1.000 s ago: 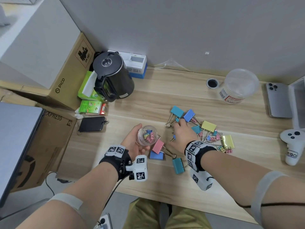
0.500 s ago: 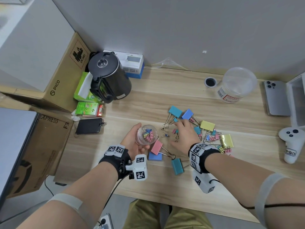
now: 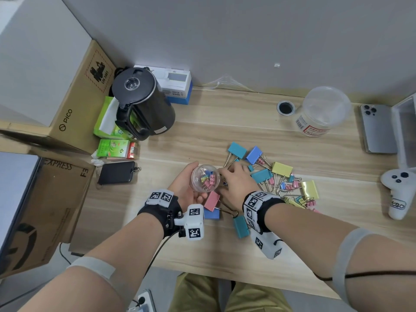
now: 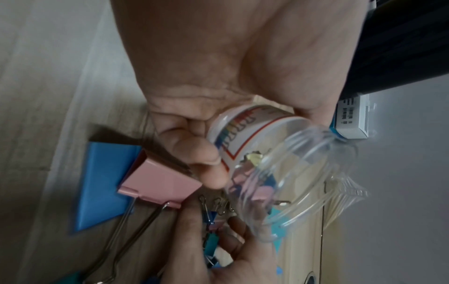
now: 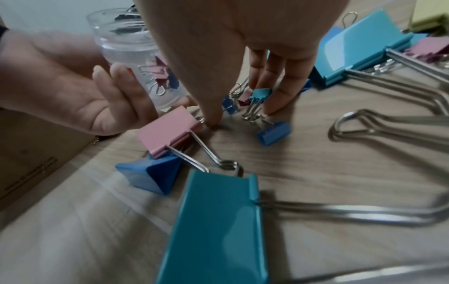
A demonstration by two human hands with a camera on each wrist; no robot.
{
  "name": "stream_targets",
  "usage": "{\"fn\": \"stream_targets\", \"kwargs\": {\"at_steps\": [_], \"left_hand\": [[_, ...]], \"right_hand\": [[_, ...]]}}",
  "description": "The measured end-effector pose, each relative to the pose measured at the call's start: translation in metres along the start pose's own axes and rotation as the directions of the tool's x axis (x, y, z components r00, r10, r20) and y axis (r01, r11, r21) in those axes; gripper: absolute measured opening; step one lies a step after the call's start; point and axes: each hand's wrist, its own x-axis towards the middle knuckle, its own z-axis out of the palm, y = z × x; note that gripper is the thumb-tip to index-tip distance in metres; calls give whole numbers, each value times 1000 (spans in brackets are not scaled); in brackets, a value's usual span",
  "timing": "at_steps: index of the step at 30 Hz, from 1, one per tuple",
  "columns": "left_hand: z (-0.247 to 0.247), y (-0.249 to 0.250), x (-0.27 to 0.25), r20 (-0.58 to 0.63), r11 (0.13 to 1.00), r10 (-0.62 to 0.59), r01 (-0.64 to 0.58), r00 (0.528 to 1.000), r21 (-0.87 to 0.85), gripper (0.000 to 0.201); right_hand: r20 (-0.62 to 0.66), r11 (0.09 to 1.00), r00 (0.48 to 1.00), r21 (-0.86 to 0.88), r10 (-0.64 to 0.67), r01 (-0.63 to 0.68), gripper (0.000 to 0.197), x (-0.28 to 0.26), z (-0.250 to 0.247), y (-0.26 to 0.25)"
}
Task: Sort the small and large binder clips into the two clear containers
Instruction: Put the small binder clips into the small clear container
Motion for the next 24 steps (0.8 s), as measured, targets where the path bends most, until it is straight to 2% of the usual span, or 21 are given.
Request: {"fn": "stream_targets", "kwargs": {"at_steps": [5,15,24], "left_hand": [[6,2,0,1,998,-50,50,999,35,64],[3,8,0,-43,999,-14,12,999,-51,66],[1,1,1,-63,996,-14,8,998,-93,65]], "right_hand": [[34,999,999,-46,-19,21,32,2,-2,-3],[88,993,996,114,6,-16,33,2,-17,5],[78,986,997,162,20,-32,21,-1,-24,9]]}}
